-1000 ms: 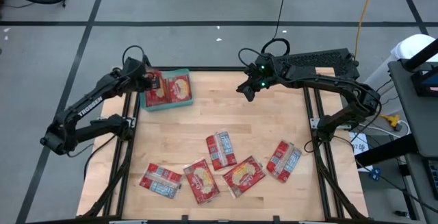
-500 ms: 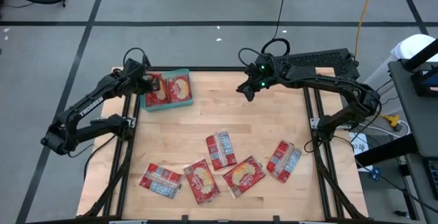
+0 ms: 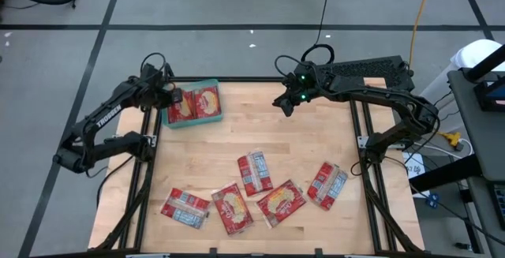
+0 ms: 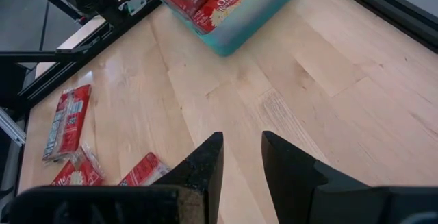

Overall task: Sort popcorn bags into baskets
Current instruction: Put the red popcorn bag into the blue bin

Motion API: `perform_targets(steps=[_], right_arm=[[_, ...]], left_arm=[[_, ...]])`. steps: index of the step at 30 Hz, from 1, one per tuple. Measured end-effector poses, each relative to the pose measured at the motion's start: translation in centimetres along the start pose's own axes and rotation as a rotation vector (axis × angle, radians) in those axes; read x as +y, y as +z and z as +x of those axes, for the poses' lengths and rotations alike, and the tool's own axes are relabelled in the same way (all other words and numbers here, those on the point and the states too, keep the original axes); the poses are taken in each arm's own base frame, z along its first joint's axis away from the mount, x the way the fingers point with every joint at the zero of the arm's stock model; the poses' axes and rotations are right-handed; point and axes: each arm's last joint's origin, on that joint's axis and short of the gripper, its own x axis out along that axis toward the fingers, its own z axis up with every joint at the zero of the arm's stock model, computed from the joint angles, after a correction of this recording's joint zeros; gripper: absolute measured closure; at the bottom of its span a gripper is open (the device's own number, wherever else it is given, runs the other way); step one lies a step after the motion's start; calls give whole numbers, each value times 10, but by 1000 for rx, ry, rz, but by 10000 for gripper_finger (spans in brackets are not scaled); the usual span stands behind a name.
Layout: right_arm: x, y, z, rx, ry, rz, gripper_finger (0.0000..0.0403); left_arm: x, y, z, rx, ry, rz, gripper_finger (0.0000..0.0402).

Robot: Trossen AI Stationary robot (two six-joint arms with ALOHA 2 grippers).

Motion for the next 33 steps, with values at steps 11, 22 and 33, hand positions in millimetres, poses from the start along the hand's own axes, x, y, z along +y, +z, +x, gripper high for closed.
perform_targets(steps=[11,22,33], right_arm=[[0,0,0,0,0,1,307],[0,0,0,0,1,-10,307],[0,0,0,1,2,-33,307]], left_arm=[[-2,5,4,-43,17,85,356],[-8,16,-11,-131,88,168,334],[-21,11,-10,-111,-28,183,207]])
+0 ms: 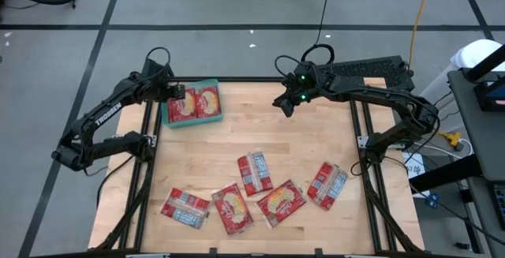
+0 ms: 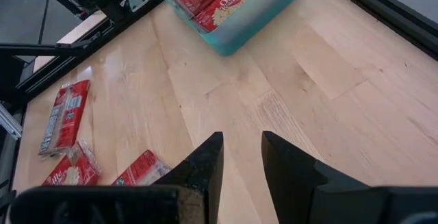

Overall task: Sort popcorn bags into baskets
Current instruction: Put the red popcorn bag into the blue bin

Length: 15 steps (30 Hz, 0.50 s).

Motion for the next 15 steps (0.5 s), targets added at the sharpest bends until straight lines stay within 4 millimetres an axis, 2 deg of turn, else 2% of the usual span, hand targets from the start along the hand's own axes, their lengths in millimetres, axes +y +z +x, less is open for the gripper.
perform_targets(steps=[6,11,15], right_arm=[[0,0,0,-1,-1,-4,307],[0,0,0,-1,-1,-2,307],[0,0,0,0,-1,15,307]], left_arm=[[-25,-6,13,29,-57,111,270],[-38,-7,39,67,-26,110,328],[-38,-10,62,154,29,84,363]])
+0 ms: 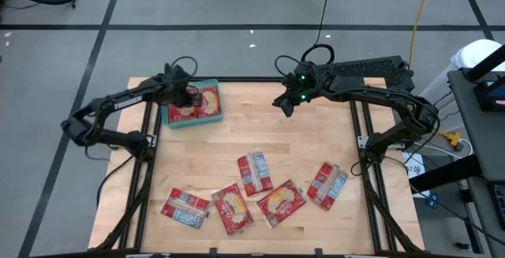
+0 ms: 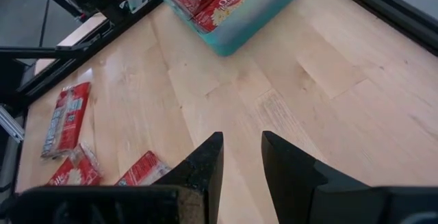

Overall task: Sort popcorn bags into baskets
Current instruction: Put the red popcorn bag into the blue bin

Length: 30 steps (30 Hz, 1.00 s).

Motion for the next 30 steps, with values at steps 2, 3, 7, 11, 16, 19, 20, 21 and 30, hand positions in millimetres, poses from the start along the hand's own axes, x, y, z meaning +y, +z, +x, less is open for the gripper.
perform_targets(steps=[2,3,7,11,16,19,20,21,30], right_arm=[[0,0,0,0,1,15,307],[0,0,0,1,1,19,307],[1,0,0,8,26,20,307],[1,0,0,8,26,21,307],[1,0,0,8,25,21,307],[1,0,0,8,25,35,307],[1,0,0,8,25,42,307],[1,0,0,8,25,47,307],[4,-1,0,12,32,177,307]], left_arm=[[1,0,9,34,23,-2,376],[1,0,13,48,38,2,382],[8,-4,16,93,117,3,397],[14,-7,10,100,187,14,391],[20,-9,4,105,236,11,382],[18,-8,-6,59,210,26,385],[17,-7,-11,40,198,34,387],[17,-6,-16,18,186,43,389],[12,-11,-52,-102,44,57,396]])
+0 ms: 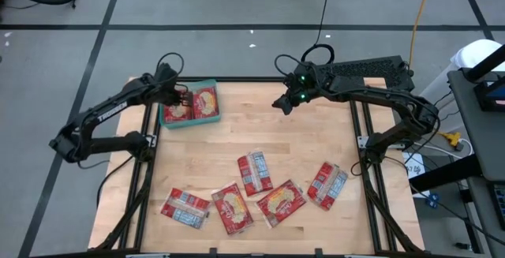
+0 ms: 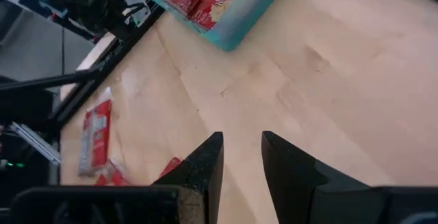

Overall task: Sort popcorn bags into baskets
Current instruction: Put the red popcorn bag into the blue bin

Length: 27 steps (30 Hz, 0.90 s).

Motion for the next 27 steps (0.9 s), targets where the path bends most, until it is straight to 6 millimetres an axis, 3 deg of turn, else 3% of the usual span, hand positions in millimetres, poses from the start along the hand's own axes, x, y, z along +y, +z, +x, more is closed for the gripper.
perform_targets(steps=[5,10,20,27], right_arm=[[22,-7,-4,5,27,35,307],[39,-31,-1,118,-70,146,307],[71,-76,6,313,-185,329,293],[78,-108,-3,531,-326,381,255]], left_arm=[[-16,-7,-15,-4,-234,105,385],[-36,-18,-25,10,-396,227,383],[-67,-47,-33,92,-523,397,382],[-80,-64,-39,103,-522,460,361]])
